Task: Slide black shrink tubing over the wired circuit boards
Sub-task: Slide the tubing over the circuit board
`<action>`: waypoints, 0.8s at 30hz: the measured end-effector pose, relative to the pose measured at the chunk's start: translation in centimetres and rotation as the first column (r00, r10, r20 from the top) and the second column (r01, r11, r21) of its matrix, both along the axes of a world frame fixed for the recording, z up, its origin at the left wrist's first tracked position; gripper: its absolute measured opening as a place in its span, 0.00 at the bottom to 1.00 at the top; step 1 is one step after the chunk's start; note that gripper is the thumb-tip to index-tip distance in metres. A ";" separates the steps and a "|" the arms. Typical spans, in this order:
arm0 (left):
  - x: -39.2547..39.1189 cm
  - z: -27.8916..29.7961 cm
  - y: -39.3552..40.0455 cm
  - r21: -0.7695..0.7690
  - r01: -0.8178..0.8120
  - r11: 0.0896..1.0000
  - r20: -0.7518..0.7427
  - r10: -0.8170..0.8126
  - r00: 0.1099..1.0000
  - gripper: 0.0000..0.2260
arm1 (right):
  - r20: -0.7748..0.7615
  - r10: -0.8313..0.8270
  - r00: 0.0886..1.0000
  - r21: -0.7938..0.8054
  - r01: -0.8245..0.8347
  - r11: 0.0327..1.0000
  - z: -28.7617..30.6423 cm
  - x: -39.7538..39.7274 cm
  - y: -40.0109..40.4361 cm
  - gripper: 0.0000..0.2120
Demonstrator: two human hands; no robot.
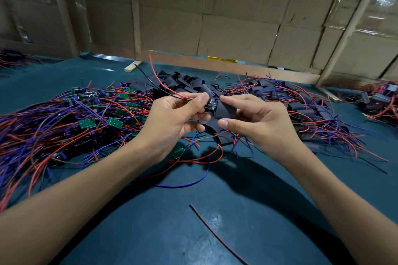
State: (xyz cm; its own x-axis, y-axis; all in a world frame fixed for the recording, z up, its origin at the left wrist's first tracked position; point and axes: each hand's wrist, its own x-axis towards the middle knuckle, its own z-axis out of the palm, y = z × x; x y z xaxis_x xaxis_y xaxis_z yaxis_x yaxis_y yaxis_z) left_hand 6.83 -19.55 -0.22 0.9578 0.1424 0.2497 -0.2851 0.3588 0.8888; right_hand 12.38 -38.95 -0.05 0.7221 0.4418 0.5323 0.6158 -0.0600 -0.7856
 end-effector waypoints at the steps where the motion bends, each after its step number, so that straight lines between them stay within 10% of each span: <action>1: 0.0 0.0 0.0 0.003 0.004 1.000 0.004 -0.004 1.000 0.10 | 0.055 -0.032 0.998 -0.023 0.033 0.999 -0.1 -0.1 0.1 0.24; 24: -0.1 -0.3 0.0 0.036 0.011 0.999 0.052 -0.013 0.999 0.11 | 0.049 -0.084 0.995 -0.010 0.084 0.996 -0.4 -0.9 0.5 0.22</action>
State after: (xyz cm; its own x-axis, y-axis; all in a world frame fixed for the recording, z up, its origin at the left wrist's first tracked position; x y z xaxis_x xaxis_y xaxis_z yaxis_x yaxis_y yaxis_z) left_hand 6.70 -19.57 -0.47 0.9449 0.1211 0.3041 -0.3272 0.3308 0.8851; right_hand 11.45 -38.41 -0.42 0.7302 0.3874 0.5627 0.6458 -0.1226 -0.7536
